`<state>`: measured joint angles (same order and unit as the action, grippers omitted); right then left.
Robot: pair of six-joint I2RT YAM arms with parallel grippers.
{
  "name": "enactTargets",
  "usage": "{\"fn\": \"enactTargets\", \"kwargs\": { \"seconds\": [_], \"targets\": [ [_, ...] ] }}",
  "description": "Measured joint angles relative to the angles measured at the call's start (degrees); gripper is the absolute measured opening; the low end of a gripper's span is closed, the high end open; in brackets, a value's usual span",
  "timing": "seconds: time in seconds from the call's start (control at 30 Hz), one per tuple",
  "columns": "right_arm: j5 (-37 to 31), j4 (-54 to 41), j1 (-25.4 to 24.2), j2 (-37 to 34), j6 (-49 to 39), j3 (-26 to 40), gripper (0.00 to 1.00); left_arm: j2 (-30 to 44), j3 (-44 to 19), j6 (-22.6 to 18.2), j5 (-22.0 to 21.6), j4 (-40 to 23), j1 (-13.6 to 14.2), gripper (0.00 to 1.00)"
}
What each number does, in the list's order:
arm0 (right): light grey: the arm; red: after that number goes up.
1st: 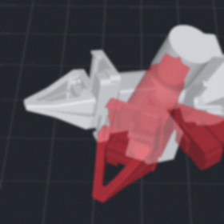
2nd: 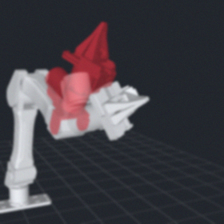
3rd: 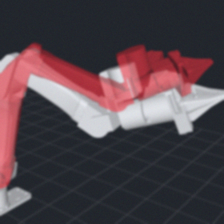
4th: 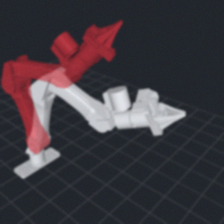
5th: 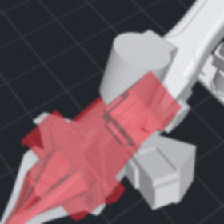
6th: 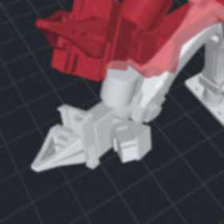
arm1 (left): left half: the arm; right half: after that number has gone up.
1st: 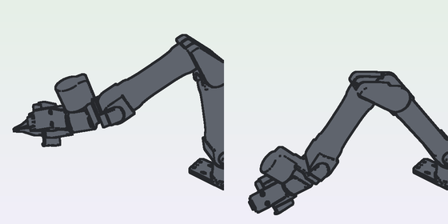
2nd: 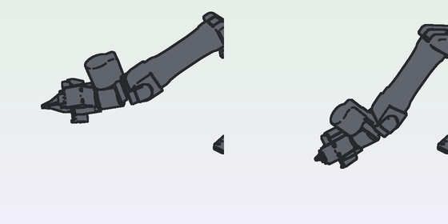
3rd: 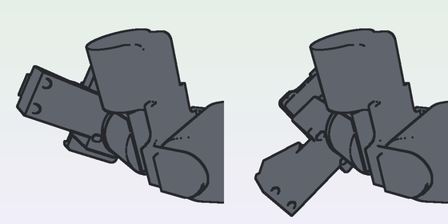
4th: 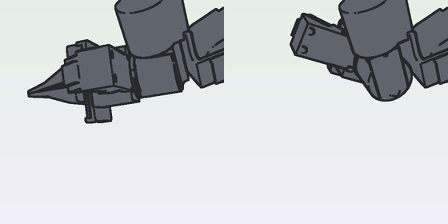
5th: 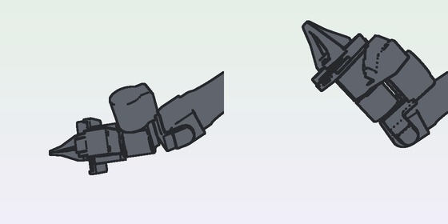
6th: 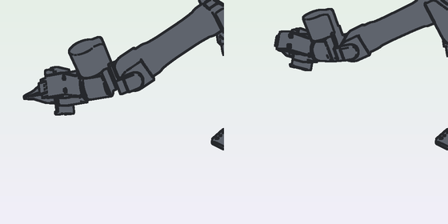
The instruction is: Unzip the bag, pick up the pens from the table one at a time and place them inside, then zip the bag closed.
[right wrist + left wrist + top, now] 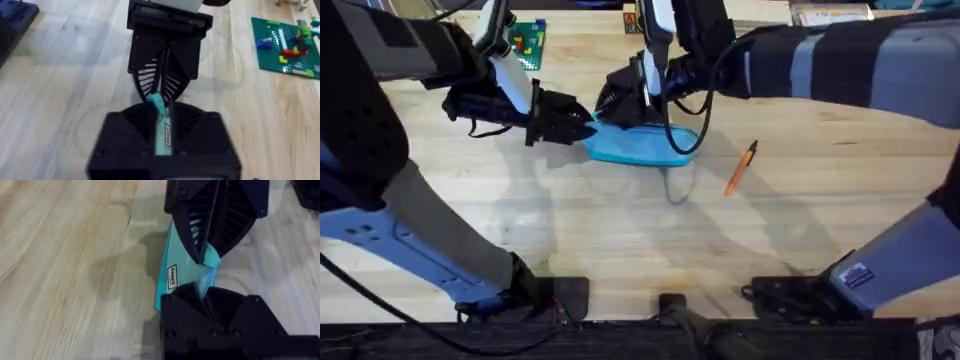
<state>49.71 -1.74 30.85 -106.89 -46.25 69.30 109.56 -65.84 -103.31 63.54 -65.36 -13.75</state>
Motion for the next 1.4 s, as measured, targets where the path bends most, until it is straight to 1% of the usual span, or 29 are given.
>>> {"fn": "enactTargets", "kwargs": {
  "seconds": [0.03, 0.07, 0.1, 0.13, 0.2, 0.23, 0.4, 0.5, 0.6, 0.63, 0.67, 0.77, 0.8, 0.83, 0.9, 1.0, 1.2, 1.3, 1.4],
  "targets": [
    [0.03, 0.11, 0.02, 0.00, 0.03, 0.00, 0.221, 0.00, 0.00, 0.00, 0.00, -0.04, 0.01, 0.041],
    [0.07, 0.26, 0.08, 0.00, 0.19, 0.02, 0.364, 0.00, 0.00, 0.00, 0.10, 0.00, 0.01, 0.041],
    [0.11, 0.33, 0.24, 0.00, 0.21, 0.09, 0.528, 0.00, 0.00, 0.00, 0.12, 0.00, 0.12, 0.041],
    [0.15, 0.37, 0.37, 0.00, 0.23, 0.09, 0.637, 0.00, 0.00, 0.00, 0.12, 0.02, 0.17, 0.041],
    [0.18, 0.39, 0.63, 0.00, 0.23, 0.09, 0.924, 0.00, 0.00, 0.00, 0.14, 0.02, 0.23, 0.042],
    [0.15, 0.44, 0.73, 0.00, 0.34, 0.09, 0.978, 0.00, 0.00, 0.00, 0.14, 0.02, 0.22, 0.042],
    [0.02, 0.44, 0.23, 0.00, 3.79, 0.09, 0.995, 0.00, 0.00, 0.00, 0.14, 0.01, 0.21, 0.042],
    [0.00, 0.34, -1.02, 0.19, 7.41, 0.09, 0.995, 0.00, 0.00, 0.00, 0.14, 0.01, 0.23, 0.042],
    [-0.01, -0.71, -2.87, 2.02, 10.58, 0.09, 0.995, 0.00, 0.00, -0.02, 0.14, 0.02, 0.23, 0.045],
    [-0.02, -1.29, -3.46, 3.13, 11.43, 0.09, 0.996, 0.00, 0.00, -0.15, 0.16, 0.02, 0.23, 0.128],
    [-0.04, -2.14, -4.06, 4.43, 12.05, 0.09, 0.996, 0.00, 0.00, -0.17, 0.18, -0.02, 0.21, 0.268],
    [-2.40, -6.45, -5.83, 9.62, 14.18, 0.15, 0.996, 0.00, 0.00, -0.17, 0.16, -0.17, 0.21, 0.752],
    [-3.81, -8.49, -6.18, 11.30, 14.77, 0.22, 0.996, 0.00, 0.00, -0.17, 0.17, -0.20, 0.21, 0.895],
    [-5.31, -10.56, -6.45, 12.91, 15.17, 0.30, 0.996, 0.00, 0.00, -0.03, 0.18, -0.23, 0.21, 0.968],
    [-8.10, -14.38, -6.78, 15.92, 15.94, 0.31, 0.996, 0.00, 0.00, 0.00, 0.19, -0.20, 0.23, 0.991],
    [-11.63, -19.00, -6.88, 20.08, 16.47, 0.31, 0.996, 0.00, 0.00, -0.02, 0.18, -0.20, 0.21, 0.992],
    [-14.58, -24.98, -6.88, 26.93, 16.73, 0.31, 0.996, 0.00, -0.07, -0.02, 0.07, 0.26, 0.21, 0.995],
    [-15.08, -27.92, -6.88, 29.30, 16.77, 0.31, 0.996, 0.00, -1.41, -0.02, -0.14, -1.78, -0.05, 0.995],
    [-15.46, -30.69, -6.88, 30.55, 16.93, 0.31, 0.996, 0.00, -4.58, -0.02, -0.85, -5.47, -0.87, 0.996]
  ]
}}
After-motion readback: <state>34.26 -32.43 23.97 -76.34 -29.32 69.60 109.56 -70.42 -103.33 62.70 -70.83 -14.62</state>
